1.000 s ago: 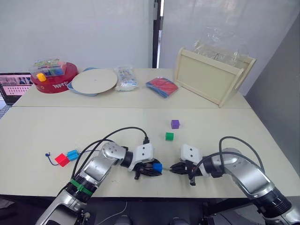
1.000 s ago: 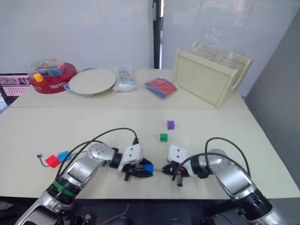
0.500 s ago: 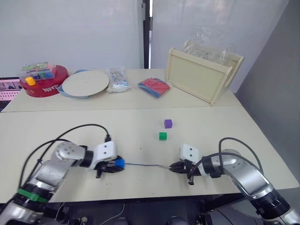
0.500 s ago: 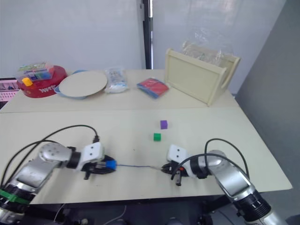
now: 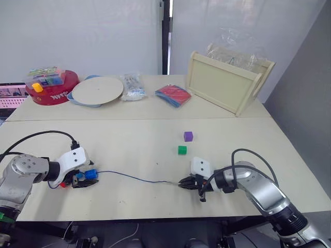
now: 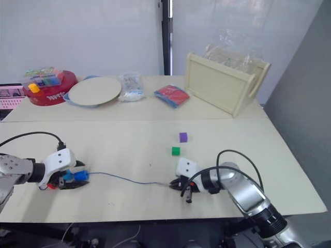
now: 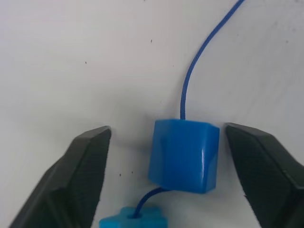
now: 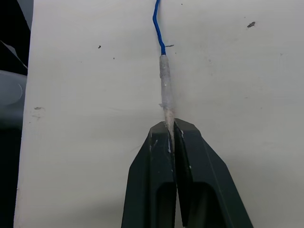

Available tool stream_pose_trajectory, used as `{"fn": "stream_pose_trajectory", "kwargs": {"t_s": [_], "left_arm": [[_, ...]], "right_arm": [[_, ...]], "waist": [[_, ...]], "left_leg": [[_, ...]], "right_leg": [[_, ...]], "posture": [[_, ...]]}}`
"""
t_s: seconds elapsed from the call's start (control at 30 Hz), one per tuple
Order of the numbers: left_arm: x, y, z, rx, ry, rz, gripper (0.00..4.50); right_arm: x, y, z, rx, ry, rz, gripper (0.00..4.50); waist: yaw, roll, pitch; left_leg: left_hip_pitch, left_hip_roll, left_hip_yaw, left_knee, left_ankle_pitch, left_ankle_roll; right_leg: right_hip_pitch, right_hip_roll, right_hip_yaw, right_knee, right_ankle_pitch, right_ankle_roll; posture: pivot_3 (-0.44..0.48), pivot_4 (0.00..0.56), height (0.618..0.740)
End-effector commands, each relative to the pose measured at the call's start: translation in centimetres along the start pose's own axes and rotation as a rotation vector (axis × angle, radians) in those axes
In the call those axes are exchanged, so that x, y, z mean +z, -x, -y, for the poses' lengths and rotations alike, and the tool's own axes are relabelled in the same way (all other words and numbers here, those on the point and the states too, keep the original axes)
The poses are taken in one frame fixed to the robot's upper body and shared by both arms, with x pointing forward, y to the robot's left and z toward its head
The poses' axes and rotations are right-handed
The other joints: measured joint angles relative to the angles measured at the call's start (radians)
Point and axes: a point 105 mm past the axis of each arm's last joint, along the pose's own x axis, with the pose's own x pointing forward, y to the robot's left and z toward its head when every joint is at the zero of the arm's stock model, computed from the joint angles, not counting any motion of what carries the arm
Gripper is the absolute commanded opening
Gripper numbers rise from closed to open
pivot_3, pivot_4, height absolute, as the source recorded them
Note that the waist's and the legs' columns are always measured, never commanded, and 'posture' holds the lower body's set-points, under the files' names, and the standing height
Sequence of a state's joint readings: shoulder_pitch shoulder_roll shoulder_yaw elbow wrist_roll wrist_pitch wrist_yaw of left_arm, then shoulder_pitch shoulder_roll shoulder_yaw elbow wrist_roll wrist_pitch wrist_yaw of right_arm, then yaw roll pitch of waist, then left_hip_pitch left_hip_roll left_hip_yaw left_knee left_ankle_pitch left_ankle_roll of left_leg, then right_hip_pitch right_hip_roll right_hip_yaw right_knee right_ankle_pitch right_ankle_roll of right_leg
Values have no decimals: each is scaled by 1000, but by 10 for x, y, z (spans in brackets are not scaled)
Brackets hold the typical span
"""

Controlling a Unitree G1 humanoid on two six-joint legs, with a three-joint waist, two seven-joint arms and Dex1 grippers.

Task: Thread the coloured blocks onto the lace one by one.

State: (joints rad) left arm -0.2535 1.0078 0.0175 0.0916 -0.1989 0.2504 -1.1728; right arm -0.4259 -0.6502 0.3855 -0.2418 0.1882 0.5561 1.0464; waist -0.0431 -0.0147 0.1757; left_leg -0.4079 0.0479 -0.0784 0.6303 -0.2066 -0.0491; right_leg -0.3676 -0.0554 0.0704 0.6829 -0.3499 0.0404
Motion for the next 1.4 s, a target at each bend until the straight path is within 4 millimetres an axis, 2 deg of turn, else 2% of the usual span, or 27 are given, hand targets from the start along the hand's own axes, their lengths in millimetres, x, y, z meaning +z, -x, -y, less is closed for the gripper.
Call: {"fn": "stream_pose_trajectory", "kwargs": {"t_s": [0.03,0.1,0.2,0.33,0.53,0.73,0.97,1.37,1.4], "left_arm": [[57,-9,19,-96,-21,190,4258],[71,-21,38,-173,-32,235,4258],[91,-50,68,-274,-59,319,4258],[107,-76,81,-289,-61,413,4258],[98,-101,94,-351,-56,415,4258],[100,-103,94,-372,-48,437,2502],[110,-106,93,-375,-43,471,118],[114,-106,92,-382,-37,480,55],[114,-105,92,-383,-35,480,0]], "right_arm": [[11,-3,0,10,47,23,0],[12,-5,0,13,49,21,0],[11,-7,0,17,52,17,0],[11,-8,-1,18,60,15,0],[13,-7,-1,15,68,17,0],[16,-5,0,13,75,16,0],[15,-6,-2,17,68,14,0],[13,-5,-7,38,39,12,0],[15,-2,-6,18,17,31,691]], "waist": [[5,-1,1],[5,-2,1],[5,-1,0],[1,-2,0],[1,-2,0],[2,-2,0],[3,-2,0],[3,-2,0],[3,-2,0]], "left_leg": [[-3,0,-1,2,0,0],[-6,0,-1,4,0,-1],[-6,-1,-1,4,0,-1],[-5,-1,-1,5,0,-1],[-4,-2,-1,6,0,-1],[-5,-2,-1,8,0,-1],[-5,-2,-1,8,0,-1],[-5,-2,-1,9,0,-1],[-6,-2,-1,9,0,-1]], "right_leg": [[-2,0,-1,1,0,0],[-3,0,-1,2,0,0],[-3,-1,-1,2,0,0],[-3,-1,-1,2,0,0],[-2,-1,-1,3,0,0],[-2,-1,-1,3,0,0],[-2,-1,-1,3,0,0],[-2,-1,-1,3,0,0],[-2,-1,-1,3,0,0]], "posture": [[0,150,740],[0,150,740],[0,150,740],[0,150,740],[0,150,740],[0,150,740],[0,150,740],[0,150,740],[0,150,740]]}}
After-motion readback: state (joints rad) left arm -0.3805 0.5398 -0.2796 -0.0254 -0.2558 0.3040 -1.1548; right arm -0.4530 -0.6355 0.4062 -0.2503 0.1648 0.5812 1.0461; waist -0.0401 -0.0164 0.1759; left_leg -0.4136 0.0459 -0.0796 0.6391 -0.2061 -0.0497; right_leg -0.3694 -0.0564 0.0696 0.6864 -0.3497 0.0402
